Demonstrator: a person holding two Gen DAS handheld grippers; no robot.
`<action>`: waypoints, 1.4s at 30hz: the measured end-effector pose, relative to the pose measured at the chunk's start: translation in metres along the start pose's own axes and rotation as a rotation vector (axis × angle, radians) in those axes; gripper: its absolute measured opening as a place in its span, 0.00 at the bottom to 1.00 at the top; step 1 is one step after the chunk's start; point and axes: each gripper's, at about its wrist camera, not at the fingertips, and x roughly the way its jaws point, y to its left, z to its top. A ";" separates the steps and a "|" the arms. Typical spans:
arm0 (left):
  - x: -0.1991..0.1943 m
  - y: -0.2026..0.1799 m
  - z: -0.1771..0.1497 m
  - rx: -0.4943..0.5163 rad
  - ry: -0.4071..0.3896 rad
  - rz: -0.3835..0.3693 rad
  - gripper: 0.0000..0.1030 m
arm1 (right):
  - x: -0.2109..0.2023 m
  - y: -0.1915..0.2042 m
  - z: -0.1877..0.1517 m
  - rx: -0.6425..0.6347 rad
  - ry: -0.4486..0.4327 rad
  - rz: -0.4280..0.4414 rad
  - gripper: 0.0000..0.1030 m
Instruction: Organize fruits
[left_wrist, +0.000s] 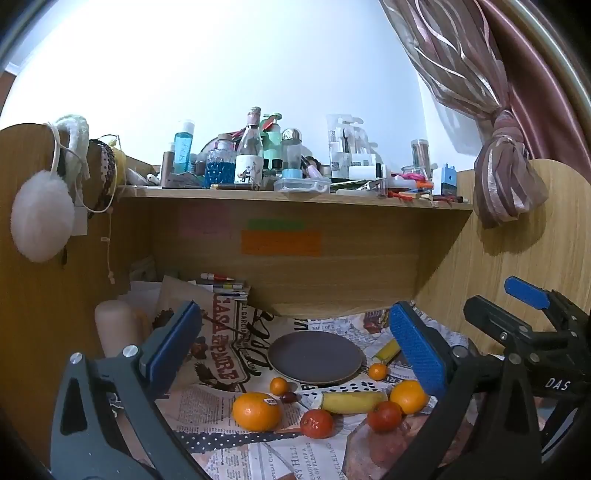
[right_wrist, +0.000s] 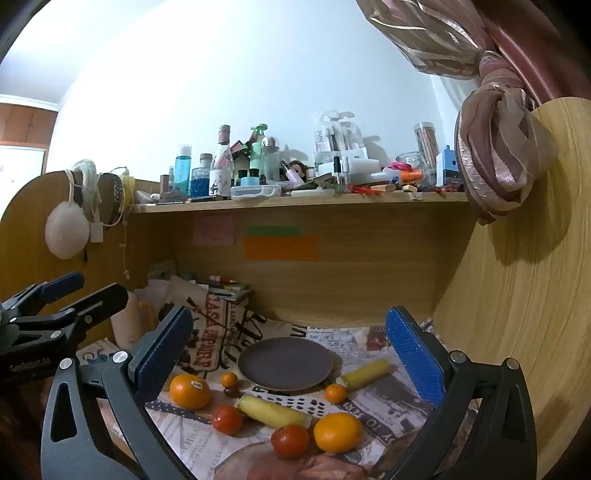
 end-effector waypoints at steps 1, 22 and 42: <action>0.000 0.000 0.000 0.003 0.003 -0.002 1.00 | 0.000 0.000 0.000 0.000 0.000 0.000 1.00; 0.003 0.000 -0.002 0.012 0.002 0.017 1.00 | 0.005 0.006 -0.005 -0.001 0.013 0.007 1.00; 0.006 0.001 -0.002 0.015 0.001 0.016 1.00 | 0.006 0.007 -0.006 0.015 0.003 0.014 1.00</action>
